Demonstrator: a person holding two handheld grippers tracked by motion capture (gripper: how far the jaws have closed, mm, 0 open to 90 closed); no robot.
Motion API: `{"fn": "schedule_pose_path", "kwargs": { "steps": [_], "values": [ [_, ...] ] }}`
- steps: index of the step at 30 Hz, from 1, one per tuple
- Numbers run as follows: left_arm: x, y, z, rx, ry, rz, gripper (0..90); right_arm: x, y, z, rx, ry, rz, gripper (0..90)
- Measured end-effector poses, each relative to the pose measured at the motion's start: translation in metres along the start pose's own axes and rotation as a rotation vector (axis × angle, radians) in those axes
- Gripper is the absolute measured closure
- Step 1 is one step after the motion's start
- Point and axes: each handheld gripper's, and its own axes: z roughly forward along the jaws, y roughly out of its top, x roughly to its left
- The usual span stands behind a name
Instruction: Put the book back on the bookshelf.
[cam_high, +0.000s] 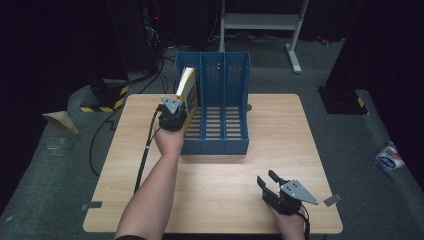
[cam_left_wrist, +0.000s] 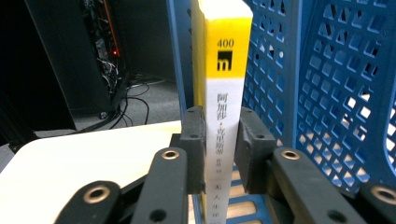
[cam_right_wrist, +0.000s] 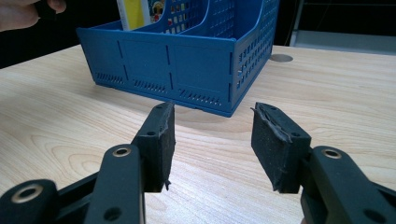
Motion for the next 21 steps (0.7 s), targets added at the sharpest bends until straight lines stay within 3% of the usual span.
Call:
{"fn": "schedule_pose_path", "kwargs": {
  "steps": [5,9,11,21],
  "values": [
    [0.003,-0.015,0.001,0.031,-0.021,-0.039,65.5,0.000,0.000,0.000,0.001,-0.001,-0.001,49.4],
    [0.002,-0.020,0.005,0.045,-0.024,-0.024,75.9,0.002,-0.001,0.001,0.007,-0.001,-0.001,49.4],
    [0.001,-0.019,0.005,0.048,-0.006,-0.015,76.2,0.002,-0.001,0.001,0.006,-0.001,-0.002,49.4],
    [-0.004,-0.012,0.016,0.059,0.047,-0.046,76.5,0.000,-0.002,0.001,0.007,-0.001,0.003,49.4]
  ]
}}
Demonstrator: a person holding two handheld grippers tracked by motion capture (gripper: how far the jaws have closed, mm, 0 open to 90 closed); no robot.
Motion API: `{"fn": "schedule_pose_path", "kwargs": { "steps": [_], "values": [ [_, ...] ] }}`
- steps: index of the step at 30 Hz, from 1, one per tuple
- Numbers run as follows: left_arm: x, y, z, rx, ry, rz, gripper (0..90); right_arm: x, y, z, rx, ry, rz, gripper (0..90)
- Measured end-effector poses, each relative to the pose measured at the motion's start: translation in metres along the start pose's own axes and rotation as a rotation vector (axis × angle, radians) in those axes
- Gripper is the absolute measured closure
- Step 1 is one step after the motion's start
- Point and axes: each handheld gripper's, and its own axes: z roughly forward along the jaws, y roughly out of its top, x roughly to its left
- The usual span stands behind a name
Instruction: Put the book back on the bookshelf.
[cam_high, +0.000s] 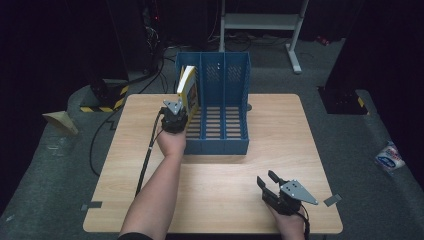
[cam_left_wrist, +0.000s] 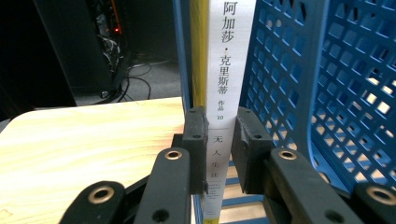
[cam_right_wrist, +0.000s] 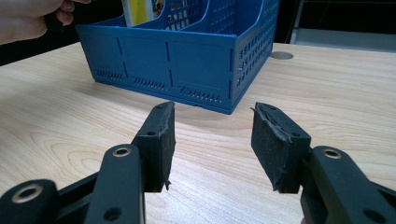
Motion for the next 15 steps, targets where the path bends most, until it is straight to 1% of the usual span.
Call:
{"fn": "schedule_pose_path", "kwargs": {
  "steps": [4,8,11,12,15],
  "values": [
    [-0.0011,0.0024,0.0023,0.002,0.015,-0.014,76.2,-0.0011,0.0001,0.0001,0.000,-0.001,0.000,49.4],
    [-0.0007,0.0026,0.0023,0.004,0.006,-0.013,75.5,-0.0011,0.0002,-0.0001,-0.001,-0.002,0.002,49.4],
    [0.0004,0.0029,0.0014,-0.002,0.002,-0.010,72.9,-0.0008,0.0006,-0.0004,-0.004,0.000,-0.002,49.4],
    [0.0006,0.0030,0.0013,-0.002,-0.003,-0.015,67.8,-0.0009,0.0008,-0.0007,-0.006,-0.002,-0.001,49.4],
    [0.0012,0.0033,0.0013,-0.003,-0.015,-0.019,61.1,-0.0006,0.0009,-0.0007,-0.005,-0.002,-0.001,49.4]
  ]
}}
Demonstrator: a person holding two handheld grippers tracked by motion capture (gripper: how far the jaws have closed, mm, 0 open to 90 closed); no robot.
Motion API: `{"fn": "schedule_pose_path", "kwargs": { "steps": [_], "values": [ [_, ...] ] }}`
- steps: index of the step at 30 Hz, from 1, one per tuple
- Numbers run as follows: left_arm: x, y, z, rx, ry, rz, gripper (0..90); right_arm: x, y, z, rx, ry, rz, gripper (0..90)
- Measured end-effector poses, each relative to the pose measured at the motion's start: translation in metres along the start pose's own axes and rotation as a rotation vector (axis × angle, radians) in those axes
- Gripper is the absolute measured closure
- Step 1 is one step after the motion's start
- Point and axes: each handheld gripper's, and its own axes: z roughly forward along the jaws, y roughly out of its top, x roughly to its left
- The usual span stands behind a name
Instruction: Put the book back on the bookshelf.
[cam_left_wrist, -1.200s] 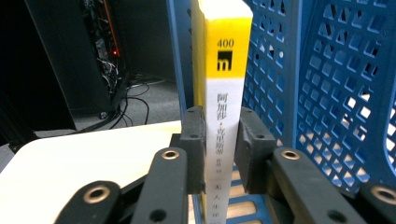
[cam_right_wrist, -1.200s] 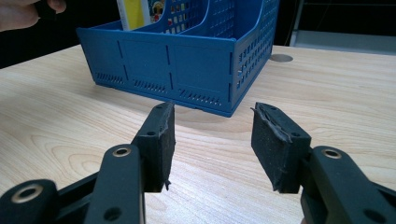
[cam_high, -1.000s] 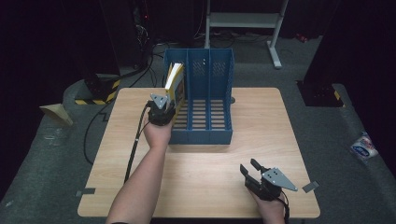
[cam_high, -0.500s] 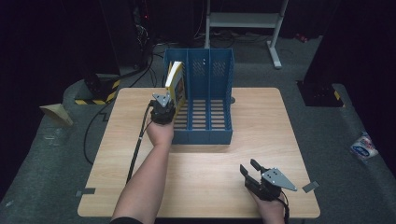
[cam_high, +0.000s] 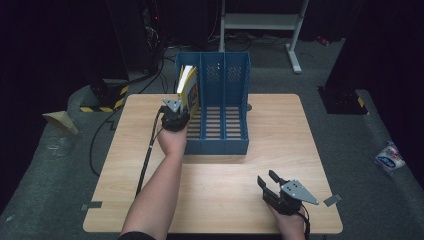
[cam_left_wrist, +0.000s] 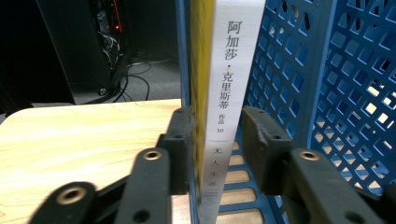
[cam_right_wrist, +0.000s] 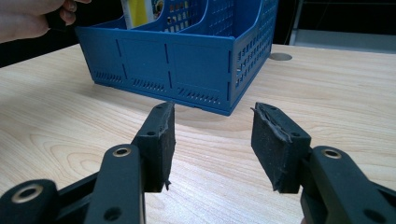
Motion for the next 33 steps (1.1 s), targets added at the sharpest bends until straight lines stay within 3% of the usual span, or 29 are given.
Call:
{"fn": "schedule_pose_path", "kwargs": {
  "steps": [10,12,13,15,18,26,33],
  "values": [
    [0.002,0.009,0.005,-0.009,0.012,0.011,55.9,0.000,-0.001,0.000,0.003,0.000,0.000,49.4],
    [0.002,0.011,0.006,-0.003,0.020,0.025,63.0,0.000,-0.001,0.000,0.004,0.000,0.001,49.4],
    [0.002,0.013,0.005,0.002,0.016,0.035,72.2,0.000,-0.001,0.000,0.006,0.000,0.005,49.4],
    [0.001,0.013,0.005,0.004,0.027,0.047,75.2,0.000,-0.001,0.000,0.006,0.001,0.002,49.4],
    [-0.001,0.010,0.003,-0.018,0.049,0.021,75.8,-0.001,-0.001,0.000,0.004,-0.001,0.003,49.5],
    [-0.014,0.003,0.000,-0.051,0.099,0.038,76.4,-0.001,-0.001,0.000,0.004,-0.002,0.002,49.5],
    [-0.014,0.003,0.001,-0.055,0.129,-0.005,76.2,0.000,-0.001,-0.001,0.003,-0.002,-0.001,49.5]
  ]
}}
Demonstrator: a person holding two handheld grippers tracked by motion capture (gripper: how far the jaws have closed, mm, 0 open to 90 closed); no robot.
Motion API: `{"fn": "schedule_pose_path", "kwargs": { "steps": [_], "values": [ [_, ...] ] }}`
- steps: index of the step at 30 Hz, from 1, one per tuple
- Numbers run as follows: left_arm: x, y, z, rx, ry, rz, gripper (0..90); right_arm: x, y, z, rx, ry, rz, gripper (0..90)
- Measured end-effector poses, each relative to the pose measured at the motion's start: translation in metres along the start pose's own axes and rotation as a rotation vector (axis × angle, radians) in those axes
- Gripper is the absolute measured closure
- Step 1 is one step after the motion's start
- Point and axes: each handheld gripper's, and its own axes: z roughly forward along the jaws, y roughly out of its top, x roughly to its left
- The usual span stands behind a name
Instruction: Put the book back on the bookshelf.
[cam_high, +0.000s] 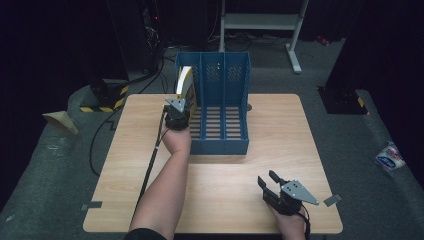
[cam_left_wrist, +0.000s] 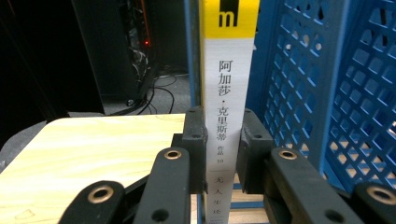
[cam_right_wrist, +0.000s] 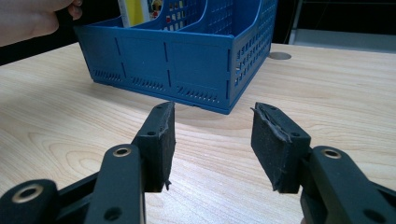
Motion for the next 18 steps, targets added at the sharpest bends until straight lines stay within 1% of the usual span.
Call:
{"fn": "schedule_pose_path", "kwargs": {
  "steps": [2,4,9,10,11,12,14,15,16,18],
  "values": [
    [0.001,0.000,0.000,-0.003,-0.003,-0.006,76.2,0.000,0.000,0.000,-0.001,0.001,0.000,49.6],
    [0.002,0.000,0.001,-0.004,-0.014,0.001,76.1,0.000,0.000,0.000,0.000,0.000,0.000,49.5],
    [0.005,0.001,0.002,0.008,-0.034,-0.023,74.2,0.000,0.000,0.000,0.000,0.001,-0.002,49.5],
    [0.007,0.000,0.004,0.023,-0.050,-0.039,68.0,0.000,0.000,0.000,0.001,0.002,-0.001,49.5],
    [0.007,0.000,0.004,0.023,-0.050,-0.039,64.6,0.000,0.000,0.000,0.001,0.002,-0.001,49.5],
    [0.009,-0.001,0.004,0.027,-0.053,-0.044,64.6,0.000,0.000,0.000,0.001,0.001,-0.002,49.5],
    [0.011,-0.002,0.004,0.027,-0.060,-0.049,56.3,0.001,0.000,0.000,0.002,0.001,-0.003,49.5],
    [0.012,-0.002,0.004,0.025,-0.063,-0.050,56.3,0.001,0.000,0.000,0.002,0.001,-0.003,49.5],
    [0.013,-0.003,0.003,0.020,-0.070,-0.057,52.6,0.001,0.000,0.001,0.003,0.002,-0.004,49.5],
    [0.014,-0.003,0.003,0.016,-0.074,-0.058,50.0,0.001,0.000,0.001,0.004,0.002,-0.005,49.5]
  ]
}}
